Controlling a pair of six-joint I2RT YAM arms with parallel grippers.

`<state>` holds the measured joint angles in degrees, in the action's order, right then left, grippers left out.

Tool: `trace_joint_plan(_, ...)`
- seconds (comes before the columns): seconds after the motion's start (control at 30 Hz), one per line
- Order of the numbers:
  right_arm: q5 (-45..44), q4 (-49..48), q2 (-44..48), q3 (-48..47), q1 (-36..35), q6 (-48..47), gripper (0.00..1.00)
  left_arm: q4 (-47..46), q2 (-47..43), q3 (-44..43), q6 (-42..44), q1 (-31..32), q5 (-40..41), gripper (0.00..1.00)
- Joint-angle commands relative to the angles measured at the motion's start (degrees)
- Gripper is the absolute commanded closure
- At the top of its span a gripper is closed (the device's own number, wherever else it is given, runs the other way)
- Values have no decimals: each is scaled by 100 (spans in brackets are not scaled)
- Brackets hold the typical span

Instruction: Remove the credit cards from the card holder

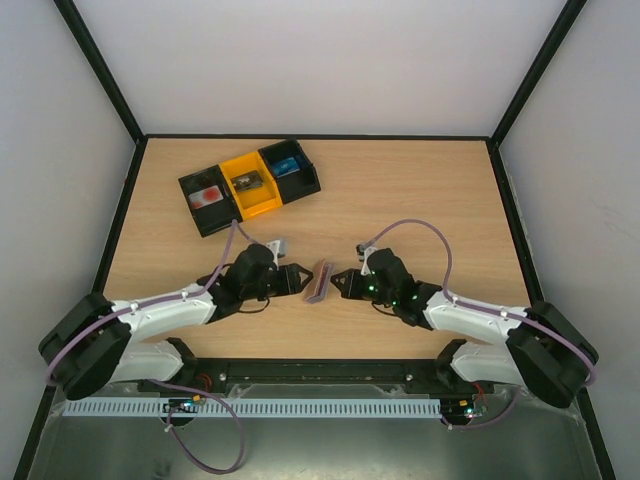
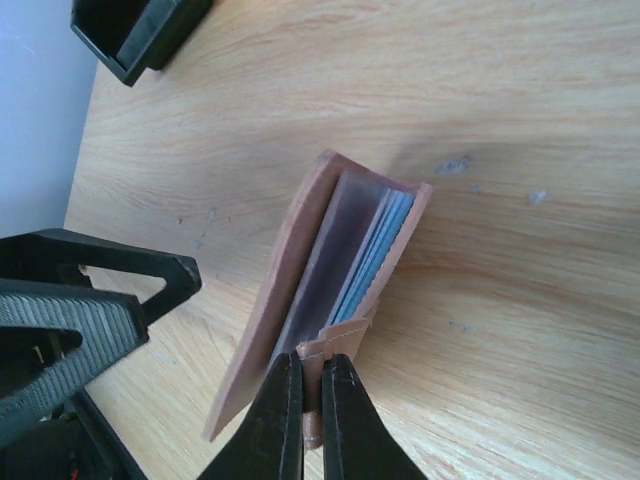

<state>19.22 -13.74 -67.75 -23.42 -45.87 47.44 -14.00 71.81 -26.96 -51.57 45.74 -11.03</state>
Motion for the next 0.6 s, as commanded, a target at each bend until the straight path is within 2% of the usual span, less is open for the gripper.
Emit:
trace_joint_plan(0.0,215,-480,-217,114,-29,314,98,535,-122,25,135,-16,350,41)
trace_joint_plan(0.13,-85,-147,-143,55,-34,126,98,551,-28,42,186,-12,283,39)
trace_joint_plan(0.37,246,-464,433,52,-31,66,97,225,-322,136,201,-12,24,35)
trace_joint_plan(0.57,-84,-43,196,-65,-29,-156,98,214,-244,159,217,-16,51,31)
